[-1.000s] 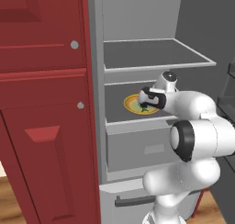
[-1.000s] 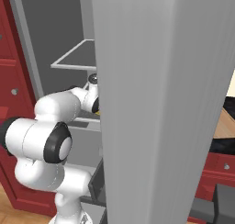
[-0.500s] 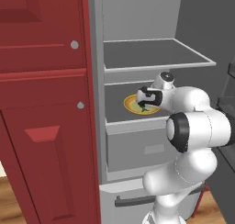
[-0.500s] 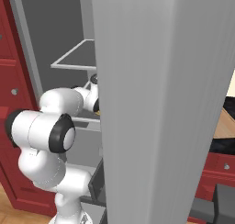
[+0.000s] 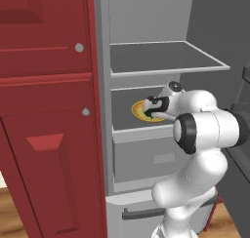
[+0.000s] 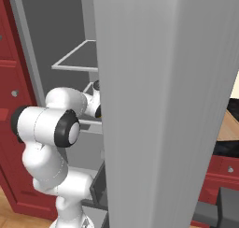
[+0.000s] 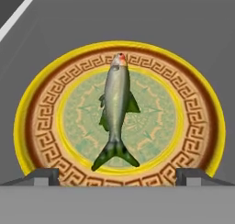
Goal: Retrieve the fish from the fridge and place it on the cutting board.
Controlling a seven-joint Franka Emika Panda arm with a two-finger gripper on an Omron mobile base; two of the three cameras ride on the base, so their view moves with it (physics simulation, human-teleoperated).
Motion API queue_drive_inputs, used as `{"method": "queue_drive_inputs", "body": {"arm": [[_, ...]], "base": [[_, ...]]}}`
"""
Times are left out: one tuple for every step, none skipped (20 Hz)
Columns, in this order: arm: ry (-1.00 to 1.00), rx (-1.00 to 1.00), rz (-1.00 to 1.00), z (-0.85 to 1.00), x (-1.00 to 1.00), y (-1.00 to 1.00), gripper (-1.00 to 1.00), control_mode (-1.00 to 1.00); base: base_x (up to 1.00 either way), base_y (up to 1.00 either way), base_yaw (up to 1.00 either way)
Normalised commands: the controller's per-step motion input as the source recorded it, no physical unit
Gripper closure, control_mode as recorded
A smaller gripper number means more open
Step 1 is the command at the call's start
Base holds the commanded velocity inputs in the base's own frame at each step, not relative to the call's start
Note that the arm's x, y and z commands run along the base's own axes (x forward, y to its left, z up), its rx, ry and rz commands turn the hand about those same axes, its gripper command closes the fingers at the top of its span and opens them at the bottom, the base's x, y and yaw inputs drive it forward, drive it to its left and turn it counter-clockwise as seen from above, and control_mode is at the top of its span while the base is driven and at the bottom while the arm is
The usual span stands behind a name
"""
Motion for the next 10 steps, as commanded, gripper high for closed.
{"method": "queue_drive_inputs", "body": {"arm": [[0.0,0.0,0.0,-0.01,0.26,0.0,-1.0,-1.0],[0.0,0.0,0.0,-0.04,0.26,0.0,-1.0,-1.0],[0.0,0.0,0.0,-0.05,0.25,0.0,-1.0,-1.0],[0.0,0.0,0.0,-0.08,0.26,0.0,-1.0,-1.0],[0.0,0.0,0.0,-0.09,0.26,0.0,-1.0,-1.0],[0.0,0.0,0.0,-0.1,0.24,0.0,-1.0,-1.0],[0.0,0.0,0.0,-0.14,0.21,0.0,-1.0,-1.0],[0.0,0.0,0.0,-0.2,0.2,0.0,-1.0,-1.0],[0.0,0.0,0.0,-0.2,0.21,0.0,-1.0,-1.0],[0.0,0.0,0.0,-0.19,0.21,0.0,-1.0,-1.0]], "base": [[0.0,0.0,0.0],[0.0,0.0,0.0],[0.0,0.0,0.0],[0.0,0.0,0.0],[0.0,0.0,0.0],[0.0,0.0,0.0],[0.0,0.0,0.0],[0.0,0.0,0.0],[0.0,0.0,0.0],[0.0,0.0,0.0]]}}
